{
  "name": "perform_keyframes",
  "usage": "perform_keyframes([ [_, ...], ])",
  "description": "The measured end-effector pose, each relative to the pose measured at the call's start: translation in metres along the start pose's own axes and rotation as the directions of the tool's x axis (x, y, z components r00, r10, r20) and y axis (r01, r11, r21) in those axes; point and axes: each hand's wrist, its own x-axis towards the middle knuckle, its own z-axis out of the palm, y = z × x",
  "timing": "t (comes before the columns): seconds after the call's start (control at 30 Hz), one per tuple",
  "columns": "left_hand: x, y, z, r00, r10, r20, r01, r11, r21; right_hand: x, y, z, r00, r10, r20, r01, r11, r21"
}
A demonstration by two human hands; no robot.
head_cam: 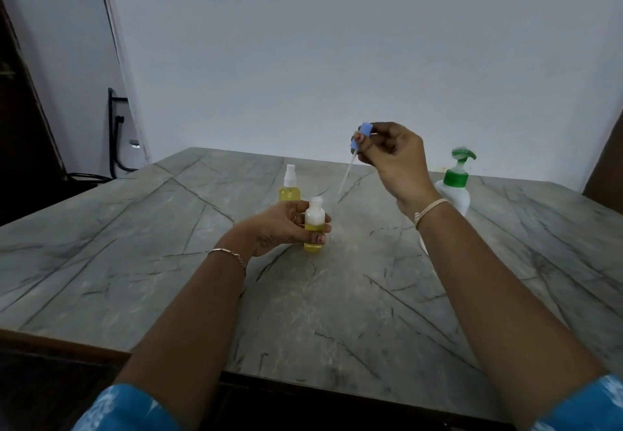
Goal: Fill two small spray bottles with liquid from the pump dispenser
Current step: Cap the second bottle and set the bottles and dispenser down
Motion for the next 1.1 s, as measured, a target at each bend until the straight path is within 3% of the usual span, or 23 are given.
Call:
perform_keyframes([
  [0.3,0.002,-0.001,0.002,1.0,-0.005,0.002,0.005,1.0,-0.022,-0.008,-0.003,0.019,0.998,0.049,0.05,-0.055,0.991,0.126],
  [0.73,0.002,-0.002,0.001,1.0,-0.007,0.02,0.008,1.0,-0.024,-0.024,0.028,0.03,0.959,0.162,0.233,-0.154,0.987,-0.05],
  [0.87,0.002,-0.002,0.001,1.0,-0.013,0.022,0.013,1.0,-0.006,-0.028,0.036,0.028,0.935,0.182,0.305,-0.128,0.974,-0.189],
  [1.1,0.001,-0.001,0.0,0.998,-0.019,0.052,0.018,1.0,0.02,-0.033,0.037,0.022,0.913,0.18,0.365,-0.096,0.967,-0.237],
])
